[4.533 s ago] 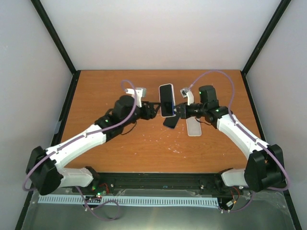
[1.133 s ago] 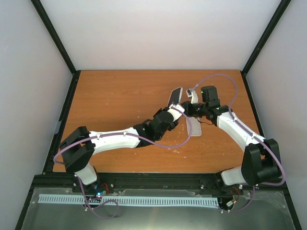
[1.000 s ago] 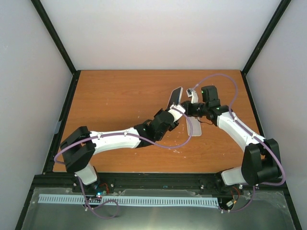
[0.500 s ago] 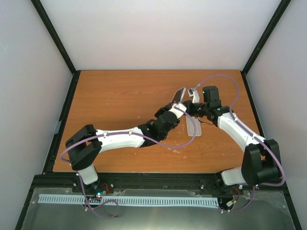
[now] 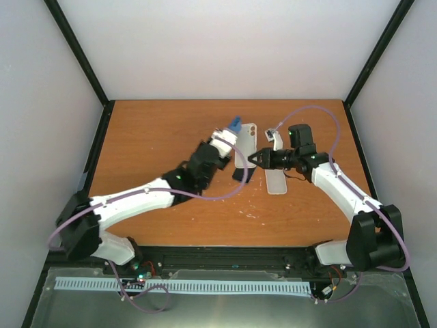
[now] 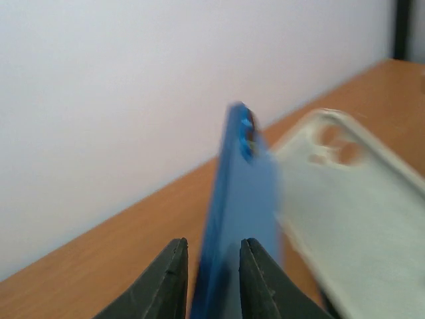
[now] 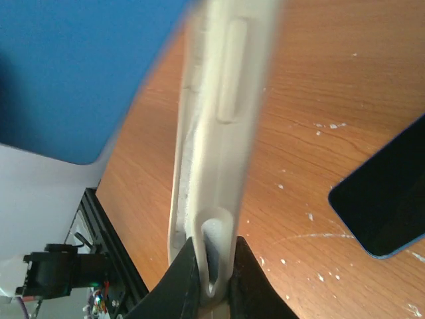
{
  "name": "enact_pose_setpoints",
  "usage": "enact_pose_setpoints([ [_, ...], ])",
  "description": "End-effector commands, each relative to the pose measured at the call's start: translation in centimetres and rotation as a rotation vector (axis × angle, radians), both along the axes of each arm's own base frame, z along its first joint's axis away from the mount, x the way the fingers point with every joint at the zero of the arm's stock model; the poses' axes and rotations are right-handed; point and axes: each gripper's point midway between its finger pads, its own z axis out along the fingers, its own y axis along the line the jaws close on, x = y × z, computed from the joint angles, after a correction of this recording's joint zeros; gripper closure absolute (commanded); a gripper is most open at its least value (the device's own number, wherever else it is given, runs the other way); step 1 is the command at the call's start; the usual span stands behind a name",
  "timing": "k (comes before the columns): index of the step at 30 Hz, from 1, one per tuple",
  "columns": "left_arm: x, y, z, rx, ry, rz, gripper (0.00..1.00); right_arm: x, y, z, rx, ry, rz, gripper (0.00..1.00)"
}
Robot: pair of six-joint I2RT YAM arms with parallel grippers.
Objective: Take the phone out of the phone case
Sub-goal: Remove the phone case from the phone, then place the phone at the center of the board.
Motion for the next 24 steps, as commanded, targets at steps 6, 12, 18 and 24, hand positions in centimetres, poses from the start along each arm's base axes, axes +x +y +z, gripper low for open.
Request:
enact_pose_setpoints([
  [6, -0.2, 5.3, 4.4, -0.177, 0.02, 0.09, 0.77, 0.5, -0.9, -1.0, -0.061, 0.006, -0.008, 0.97],
  [12, -0.6, 5.5, -0.1, -0.165, 0.12, 0.101, 0.78, 1.3, -1.8, -2.6, -0.11, 0.027, -0.056, 0.97],
  [18, -0.3, 7.6, -4.4, -0.254, 0.273, 0.226, 0.69, 2.2, -3.7, -3.5, -0.208, 0.01, -0.113, 0.97],
  [24, 1.1, 11.7, -9.9, -0.324, 0.513, 0.421, 0.4, 0.8, -3.1, -4.2, -0.233, -0.009, 0.03, 0.97],
])
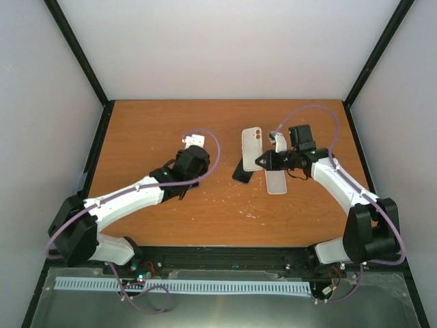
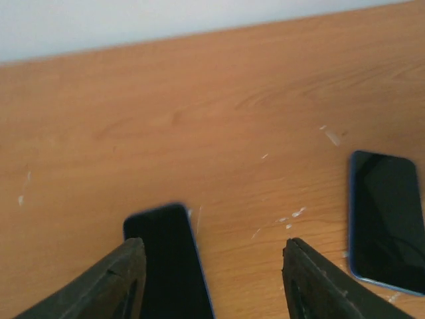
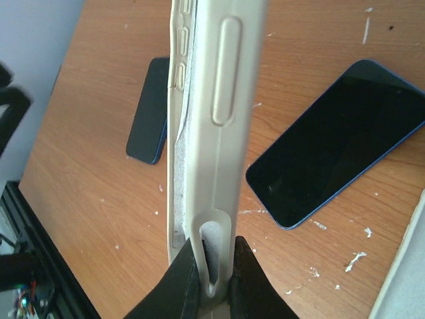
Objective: Take the phone out of the phone case
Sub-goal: Place the phone at the center of the board, then adjust the phone at the center of the board.
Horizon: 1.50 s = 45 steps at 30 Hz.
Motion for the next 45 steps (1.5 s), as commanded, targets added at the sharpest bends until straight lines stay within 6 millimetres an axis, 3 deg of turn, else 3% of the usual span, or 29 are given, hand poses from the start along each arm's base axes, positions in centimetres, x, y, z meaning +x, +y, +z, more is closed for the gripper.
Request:
enact_pose_setpoints([
  [1, 0.9, 3.3, -4.0, -0.118, 0.218, 0.161, 0.33, -1.3, 0.7, -0.4, 0.005, 0.004, 0.141, 0.97],
  [4, 2.1, 5.4, -6.9, -0.155, 0.332, 0.219, 0.16, -2.4, 1.2, -1.1, 0.043, 0.04, 0.174, 0.97],
  [6, 3.0, 6.6, -8.6, -0.163, 0.388, 0.262, 0.1, -2.2, 0.8, -1.2, 0.02, 0.021, 0.152, 0.97],
  [10, 5.4, 7.7, -11.5, -0.182, 0.501, 0.303, 0.06, -2.2, 0.9, -1.2, 0.027, 0.025, 0.15, 0.97],
  [15, 7.8, 6.9, -12.9, -0.149, 0.553, 0.297, 0.05, -2.2, 0.7, -1.6, 0.012, 0.03, 0.146, 0.97],
  [25, 9.5, 7.1, -16.3, -0.057, 0.675, 0.353, 0.04, -2.2, 0.8, -1.1, 0.023, 0.025, 0.144, 0.97],
  [32, 8.5, 7.1, -18.0, -0.053, 0.75, 0.356, 0.07, -2.2, 0.8, -1.2, 0.023, 0.027, 0.141, 0.97],
  [39, 6.0, 6.5, -17.7, -0.088, 0.814, 0.294, 0.26, -1.9, 0.6, -1.2, 0.011, 0.024, 0.124, 0.97],
  [45, 2.4, 3.2, -15.8, -0.258, 0.845, 0.067, 0.4, -1.9, 0.6, -1.3, 0.011, 0.026, 0.124, 0.97],
])
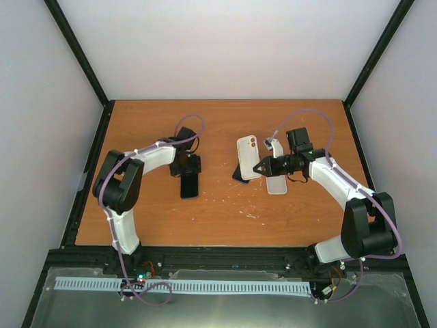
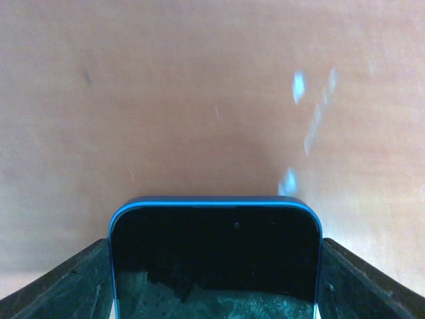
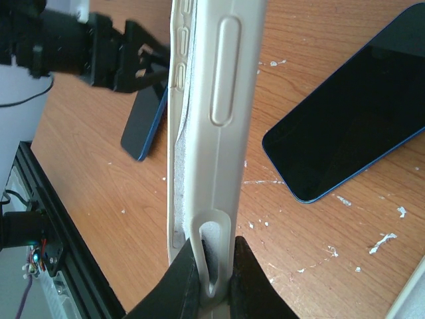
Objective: Take the phone out of the phone case
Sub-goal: Adjust the phone at the center of the board.
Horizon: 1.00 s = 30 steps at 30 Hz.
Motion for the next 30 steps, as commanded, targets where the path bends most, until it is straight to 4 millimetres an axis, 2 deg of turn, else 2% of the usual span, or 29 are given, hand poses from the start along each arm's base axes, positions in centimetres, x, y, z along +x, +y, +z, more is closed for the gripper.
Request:
enact_pose_setpoints([
  [1, -2.7, -3.6, 3.2, -0.264, -0.029, -0.138, 0.4, 0.1, -0.1, 0.6, 0.007, -0.025, -0.004, 0.97],
  [4, -3.8, -6.0, 6.8, -0.432, -0.104, -0.228, 0.4, 0.3, 0.0, 0.6, 0.013, -0.021, -0.001, 0.97],
  [6, -4.1, -6.8, 8.8, -0.498, -0.149, -0.273, 0.4, 0.3, 0.1, 0.4, 0.016, -0.013, 0.0, 0.97],
  [10, -5.2, -9.0, 10.6, -0.64, -0.16, -0.389, 0.4, 0.3, 0.2, 0.4, 0.02, -0.006, 0.002, 0.97],
  [14, -5.4, -10.1, 11.7, -0.718, -0.174, -0.431, 0.4, 0.3, 0.0, 0.5, 0.013, -0.014, 0.001, 0.97],
  [16, -4.5, -9.2, 10.7, -0.644, -0.17, -0.372, 0.41, 0.2, -0.1, 0.3, 0.005, -0.017, -0.003, 0.97],
  [20, -2.6, -5.6, 7.0, -0.365, -0.106, -0.18, 0.44, 0.0, -0.1, -0.5, 0.01, 0.01, -0.007, 0.97],
  [25, -2.5, -3.0, 4.9, -0.116, -0.049, -0.059, 0.44, -1.0, 2.2, -3.4, 0.06, 0.192, 0.048, 0.97],
  [30, -3.3, -1.5, 3.4, -0.043, -0.023, -0.013, 0.44, -0.5, 4.8, -5.5, 0.087, 0.337, 0.079, 0.97],
])
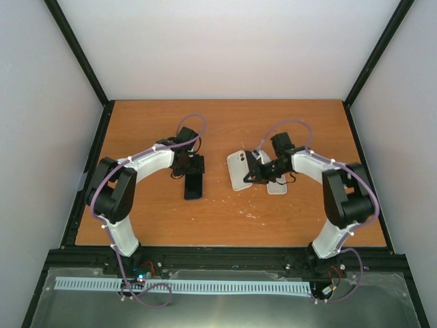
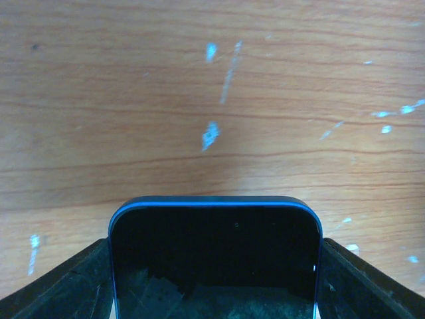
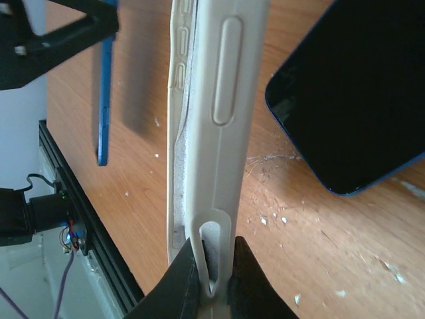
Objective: Take the phone out of the phone case
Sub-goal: Adjust the phone at the center of the board, then place the phone case at the center of the board.
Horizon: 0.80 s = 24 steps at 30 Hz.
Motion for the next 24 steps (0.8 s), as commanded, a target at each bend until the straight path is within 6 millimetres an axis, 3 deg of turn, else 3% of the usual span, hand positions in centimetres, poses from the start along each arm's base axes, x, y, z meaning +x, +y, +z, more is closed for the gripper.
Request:
enact_pose_setpoints([
  [1, -0.4, 2.0, -0.3, 0.118, 0.01, 0.082, 0.44, 0.3, 2.5, -0.6, 0.044, 0.101, 0.03, 0.97],
  [3, -0.5, 2.2, -0.9, 0.137, 0.016, 0.085, 0.44, 0.7, 2.4, -1.2, 0.017, 0.113, 0.021, 0.97],
  [6, 0.1, 1.5, -1.7, 0.125, 0.02, 0.07, 0.44, 0.8, 0.2, -1.4, -0.018, 0.103, -0.019, 0.97],
  [14, 3.3, -0.7, -2.3, 0.156, -0.005, 0.021, 0.44, 1.7, -12.3, 0.9, -0.108, 0.007, -0.14, 0.97],
  [16, 4.3, -1.3, -2.3, 0.157, -0.015, 0.01, 0.44, 1.3, -15.5, 1.6, -0.124, -0.003, -0.187, 0.97],
  [19, 5.9, -2.5, -2.2, 0.144, -0.031, -0.014, 0.44, 0.4, -19.4, 1.1, -0.183, 0.013, -0.207, 0.97],
  [21, 6.9, -3.2, -2.3, 0.144, -0.033, -0.027, 0.44, -0.4, -21.0, 0.3, -0.213, 0.026, -0.172, 0.97],
  [24, 8.0, -4.3, -2.7, 0.143, -0.034, -0.053, 0.44, -2.0, -21.4, -1.0, -0.211, 0.093, -0.102, 0.97],
])
